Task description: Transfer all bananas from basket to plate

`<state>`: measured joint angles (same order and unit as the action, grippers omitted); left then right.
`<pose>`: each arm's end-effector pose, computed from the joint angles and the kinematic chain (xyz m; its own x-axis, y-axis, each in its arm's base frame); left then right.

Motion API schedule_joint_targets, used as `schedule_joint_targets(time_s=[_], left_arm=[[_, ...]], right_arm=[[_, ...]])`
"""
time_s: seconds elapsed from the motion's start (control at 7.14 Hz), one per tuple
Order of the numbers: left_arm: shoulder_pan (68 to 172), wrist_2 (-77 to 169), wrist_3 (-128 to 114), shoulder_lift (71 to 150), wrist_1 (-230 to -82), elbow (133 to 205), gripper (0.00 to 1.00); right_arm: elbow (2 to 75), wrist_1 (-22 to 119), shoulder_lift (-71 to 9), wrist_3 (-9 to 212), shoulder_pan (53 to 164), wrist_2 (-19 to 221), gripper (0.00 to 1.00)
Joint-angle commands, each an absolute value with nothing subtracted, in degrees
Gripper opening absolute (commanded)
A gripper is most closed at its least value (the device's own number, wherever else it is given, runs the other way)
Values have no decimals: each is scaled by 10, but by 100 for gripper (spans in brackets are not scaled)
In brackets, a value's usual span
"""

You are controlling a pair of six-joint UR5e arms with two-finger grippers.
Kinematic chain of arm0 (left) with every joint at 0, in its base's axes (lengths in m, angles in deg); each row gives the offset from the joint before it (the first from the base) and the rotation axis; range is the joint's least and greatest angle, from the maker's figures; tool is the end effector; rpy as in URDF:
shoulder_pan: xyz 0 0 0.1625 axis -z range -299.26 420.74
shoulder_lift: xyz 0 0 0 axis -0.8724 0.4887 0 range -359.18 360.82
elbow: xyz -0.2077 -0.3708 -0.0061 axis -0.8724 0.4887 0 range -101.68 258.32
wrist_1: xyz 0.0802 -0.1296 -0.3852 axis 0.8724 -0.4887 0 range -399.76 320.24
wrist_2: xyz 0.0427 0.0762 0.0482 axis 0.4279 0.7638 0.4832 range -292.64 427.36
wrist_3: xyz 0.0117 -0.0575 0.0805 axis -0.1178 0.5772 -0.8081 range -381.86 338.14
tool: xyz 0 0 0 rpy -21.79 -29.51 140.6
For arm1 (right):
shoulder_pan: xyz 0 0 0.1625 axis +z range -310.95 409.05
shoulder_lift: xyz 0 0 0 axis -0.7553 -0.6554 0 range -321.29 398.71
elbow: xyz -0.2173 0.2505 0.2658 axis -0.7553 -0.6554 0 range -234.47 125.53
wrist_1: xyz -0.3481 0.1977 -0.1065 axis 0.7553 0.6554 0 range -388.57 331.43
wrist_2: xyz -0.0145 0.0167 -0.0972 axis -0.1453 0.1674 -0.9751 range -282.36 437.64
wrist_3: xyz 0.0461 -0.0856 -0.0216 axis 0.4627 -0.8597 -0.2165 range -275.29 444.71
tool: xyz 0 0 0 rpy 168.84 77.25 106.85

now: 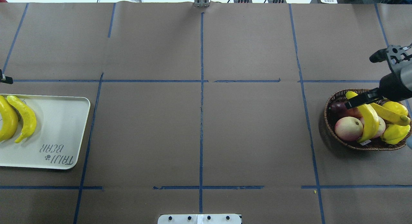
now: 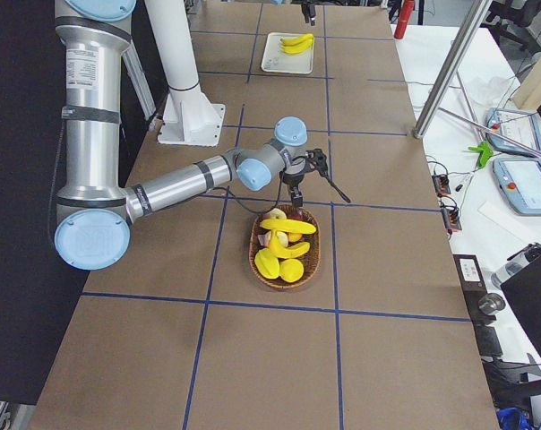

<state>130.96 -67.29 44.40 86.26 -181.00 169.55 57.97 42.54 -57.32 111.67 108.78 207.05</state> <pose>0.1019 -0.4704 0.5825 0.4061 -0.2826 -0.8690 0.3598 0.9236 -0.1323 -0.1700 -0.4304 0.4796 0.6165 -0.3099 0.7238 0.1478 0.9485 0.2802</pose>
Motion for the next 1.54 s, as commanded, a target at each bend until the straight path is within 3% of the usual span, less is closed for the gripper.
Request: schedule_joint_targets(time_s=[0.0, 0.42, 0.98, 1.26, 1.4], left_arm=[[1309, -672, 444, 862, -1811, 1697, 100], [1307, -672, 444, 861, -1812, 1697, 100], [1307, -672, 444, 861, -1813, 1698, 100], [1307, -672, 444, 861, -1813, 1699, 100], [1307, -672, 444, 861, -1814, 1699, 100]], right_arm=[[576, 440, -606, 1024, 1131, 2075, 100], [545, 541, -582, 979, 1147, 2075, 99], [510, 554, -583, 983, 1148, 2079, 97], [507, 552, -592, 982, 1147, 2077, 77], [500, 550, -595, 978, 1147, 2074, 75]])
